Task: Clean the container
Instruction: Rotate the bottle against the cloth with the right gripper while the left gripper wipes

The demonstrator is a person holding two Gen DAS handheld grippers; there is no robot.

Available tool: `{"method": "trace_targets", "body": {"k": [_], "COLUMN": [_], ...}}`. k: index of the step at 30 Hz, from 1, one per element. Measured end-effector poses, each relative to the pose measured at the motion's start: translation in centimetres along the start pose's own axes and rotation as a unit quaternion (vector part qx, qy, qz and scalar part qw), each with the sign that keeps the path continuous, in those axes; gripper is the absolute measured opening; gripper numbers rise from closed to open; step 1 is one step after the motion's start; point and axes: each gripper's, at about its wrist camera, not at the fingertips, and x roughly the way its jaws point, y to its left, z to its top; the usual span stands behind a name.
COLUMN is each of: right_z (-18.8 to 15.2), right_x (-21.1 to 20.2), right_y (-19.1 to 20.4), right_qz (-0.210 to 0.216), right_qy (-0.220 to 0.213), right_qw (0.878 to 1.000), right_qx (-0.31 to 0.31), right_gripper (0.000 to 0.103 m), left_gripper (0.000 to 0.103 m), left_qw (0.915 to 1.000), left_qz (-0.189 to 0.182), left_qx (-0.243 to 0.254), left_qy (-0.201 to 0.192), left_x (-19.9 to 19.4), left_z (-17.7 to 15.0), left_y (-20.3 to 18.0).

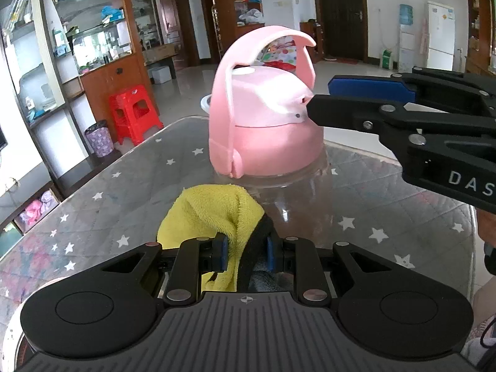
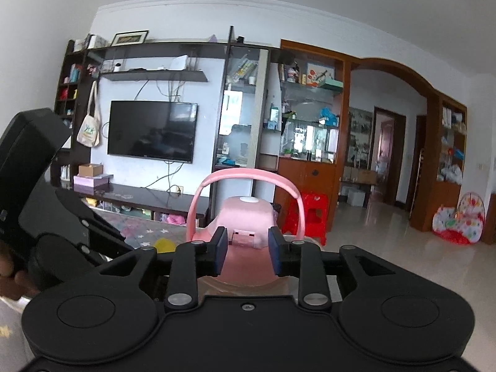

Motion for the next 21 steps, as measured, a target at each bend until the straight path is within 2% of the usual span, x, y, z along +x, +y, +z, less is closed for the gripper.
{"method": "trace_targets", "body": {"k": [6, 12, 15, 21], "right_z": [-0.3, -1.5, -1.8, -1.7], "right_x": [0.2, -0.3, -0.3, -1.0], "right_y": [-0.8, -2.5, -3.0, -4.1], "right_qz": [-0.014, -0.016, -0.015, -0.007], "right_qy": [0.001, 0.01, 0.014, 0.022], "right_qw": [1.0, 0.999, 0.999, 1.0], "right_qx": [0.023, 0.03, 0.028, 0.011], "right_gripper": [0.039, 0.039, 0.034, 0.033], "left_gripper": [0.023, 0.023, 0.023, 0.023], "left_qw": [1.0, 1.0, 1.0, 1.0], "left_qz": [0.005, 0.002, 0.002, -0.008], "left_qx": [-0.008, -0.005, -0.002, 0.004], "left_qy": [0.002, 0.005, 0.005, 0.005], "left_x": [0.5, 0.7, 0.7, 0.8], "left_z": [0.3, 0.1, 0.1, 0.2], "left_y": [0.4, 0.4, 0.3, -0.2]}}
